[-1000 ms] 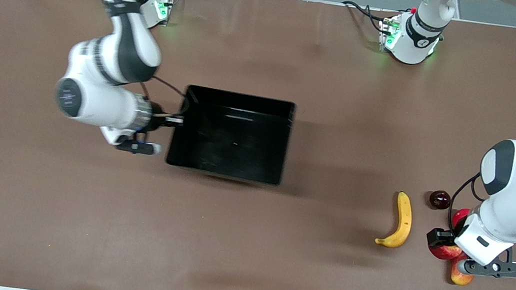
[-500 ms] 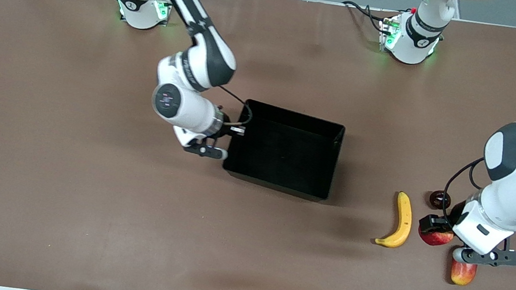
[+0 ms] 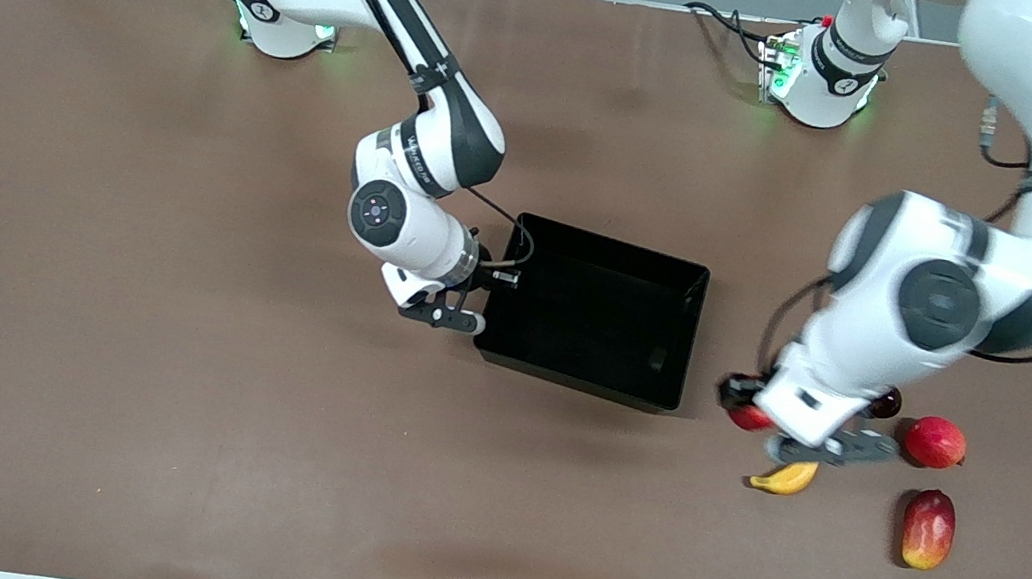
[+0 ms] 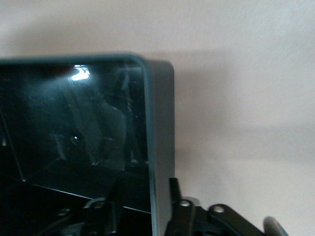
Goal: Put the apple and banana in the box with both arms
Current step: 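Slide the box with the right gripper while the left gripper lifts the apple, then open the right gripper off the box while the left gripper carries the apple, then lower the red apple into the black box and open the left gripper, then move the left gripper to the yellow banana and grasp it, then lift the banana and carry it over the box with the left gripper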
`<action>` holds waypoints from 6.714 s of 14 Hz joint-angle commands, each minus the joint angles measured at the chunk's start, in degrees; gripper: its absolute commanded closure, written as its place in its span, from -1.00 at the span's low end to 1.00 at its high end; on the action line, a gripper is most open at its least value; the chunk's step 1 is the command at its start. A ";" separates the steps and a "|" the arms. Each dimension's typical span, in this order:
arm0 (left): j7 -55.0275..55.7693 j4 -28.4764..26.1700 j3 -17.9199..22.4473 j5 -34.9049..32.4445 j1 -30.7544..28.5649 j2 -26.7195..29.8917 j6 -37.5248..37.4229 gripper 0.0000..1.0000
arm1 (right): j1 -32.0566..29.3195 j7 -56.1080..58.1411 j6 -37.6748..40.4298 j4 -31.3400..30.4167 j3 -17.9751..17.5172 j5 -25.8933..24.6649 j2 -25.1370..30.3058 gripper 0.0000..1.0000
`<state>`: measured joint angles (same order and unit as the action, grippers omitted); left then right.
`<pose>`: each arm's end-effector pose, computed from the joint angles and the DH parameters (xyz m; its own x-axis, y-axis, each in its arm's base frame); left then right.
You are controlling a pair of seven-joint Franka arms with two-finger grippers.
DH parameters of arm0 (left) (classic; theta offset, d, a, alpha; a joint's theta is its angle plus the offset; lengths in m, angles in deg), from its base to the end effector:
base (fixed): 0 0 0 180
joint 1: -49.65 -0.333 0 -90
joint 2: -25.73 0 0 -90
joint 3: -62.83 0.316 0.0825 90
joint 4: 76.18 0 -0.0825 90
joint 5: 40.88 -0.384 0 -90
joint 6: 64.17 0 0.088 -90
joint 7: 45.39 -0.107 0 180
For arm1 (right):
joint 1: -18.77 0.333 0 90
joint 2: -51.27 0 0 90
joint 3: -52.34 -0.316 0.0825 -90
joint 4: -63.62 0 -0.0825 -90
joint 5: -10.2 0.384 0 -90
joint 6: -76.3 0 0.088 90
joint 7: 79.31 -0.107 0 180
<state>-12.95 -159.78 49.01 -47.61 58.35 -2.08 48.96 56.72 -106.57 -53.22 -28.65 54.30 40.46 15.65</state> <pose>0.6581 -0.2345 0.4138 0.9867 0.1583 0.0365 0.1575 -0.9872 0.0253 0.5550 0.4236 0.2694 0.9694 -0.1369 -0.2039 -0.1986 -0.9253 -0.3230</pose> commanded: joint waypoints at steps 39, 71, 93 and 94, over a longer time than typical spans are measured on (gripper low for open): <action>-4.54 -6.66 -6.84 -9.35 -1.90 -0.39 -3.18 -1.00 | -47.62 35.17 47.42 3.58 -4.42 -28.94 36.86 -1.00; -19.02 -7.55 -17.10 -17.35 -20.39 -6.73 6.06 1.00 | -45.43 35.79 48.05 5.96 -4.24 -29.29 36.68 -1.00; 6.14 -6.67 -27.67 -22.71 -3.69 -13.83 7.80 1.00 | -42.70 35.35 48.05 5.96 -4.51 -29.29 36.77 -1.00; 6.23 -6.58 -27.67 -23.67 -3.51 -14.80 8.24 1.00 | -42.70 35.26 48.14 5.96 -4.51 -29.29 36.77 -1.00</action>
<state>-7.00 -167.12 21.16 -69.02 54.18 -15.41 56.05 13.47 -71.01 -5.56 -23.21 49.76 11.57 52.12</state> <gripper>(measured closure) 0.656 0.000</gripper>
